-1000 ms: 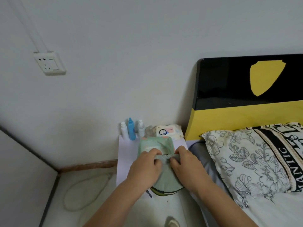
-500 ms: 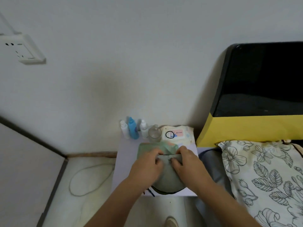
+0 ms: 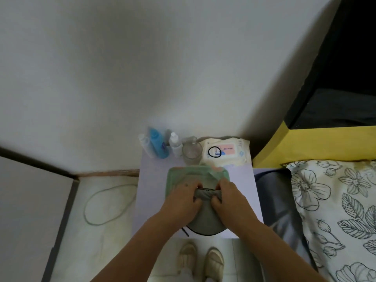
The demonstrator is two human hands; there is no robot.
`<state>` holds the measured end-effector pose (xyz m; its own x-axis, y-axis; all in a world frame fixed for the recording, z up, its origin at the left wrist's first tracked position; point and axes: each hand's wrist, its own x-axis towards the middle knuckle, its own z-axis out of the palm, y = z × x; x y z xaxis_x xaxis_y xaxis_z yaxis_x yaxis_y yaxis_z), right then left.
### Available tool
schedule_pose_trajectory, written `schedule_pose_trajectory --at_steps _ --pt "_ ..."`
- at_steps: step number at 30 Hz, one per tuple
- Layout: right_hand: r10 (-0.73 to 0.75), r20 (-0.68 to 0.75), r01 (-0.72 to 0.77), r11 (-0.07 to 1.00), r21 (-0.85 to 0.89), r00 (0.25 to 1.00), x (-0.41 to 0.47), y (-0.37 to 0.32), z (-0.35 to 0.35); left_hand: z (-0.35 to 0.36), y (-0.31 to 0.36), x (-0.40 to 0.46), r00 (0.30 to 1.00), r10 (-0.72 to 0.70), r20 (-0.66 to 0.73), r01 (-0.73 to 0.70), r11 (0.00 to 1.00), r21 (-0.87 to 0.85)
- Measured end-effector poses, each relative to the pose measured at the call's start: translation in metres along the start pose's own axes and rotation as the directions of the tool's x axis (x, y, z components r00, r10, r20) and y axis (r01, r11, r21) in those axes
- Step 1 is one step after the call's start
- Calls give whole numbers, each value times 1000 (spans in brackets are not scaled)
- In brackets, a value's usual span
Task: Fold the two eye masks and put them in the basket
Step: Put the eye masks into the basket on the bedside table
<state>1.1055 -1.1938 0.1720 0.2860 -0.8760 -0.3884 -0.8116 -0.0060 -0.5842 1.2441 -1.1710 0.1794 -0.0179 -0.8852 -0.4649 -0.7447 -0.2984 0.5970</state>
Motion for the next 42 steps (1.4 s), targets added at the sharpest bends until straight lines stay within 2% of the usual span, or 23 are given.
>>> schedule_pose_trajectory --at_steps 6,18,23,27,31,37,42 --pt "59 93 -52 996 -72 994 39 12 27 17 -28 39 997 -19 73 12 995 95" --pt "181 243 -147 977 -153 953 99 42 75 52 -76 106 978 -88 189 57 985 165" --pt "204 232 -173 974 -144 951 114 55 98 69 -91 121 965 -111 239 70 982 173" --pt "202 237 -158 969 -191 950 120 58 107 77 -99 130 968 -119 220 92 987 129" --pt "239 220 -207 966 -158 946 123 64 116 83 -107 133 973 -146 176 132 987 89" --pt "359 244 -336 933 -129 901 125 73 120 88 -111 136 970 -207 129 189 972 140" --pt "380 200 -370 925 -86 903 127 76 129 92 -112 137 967 -218 130 197 968 156"
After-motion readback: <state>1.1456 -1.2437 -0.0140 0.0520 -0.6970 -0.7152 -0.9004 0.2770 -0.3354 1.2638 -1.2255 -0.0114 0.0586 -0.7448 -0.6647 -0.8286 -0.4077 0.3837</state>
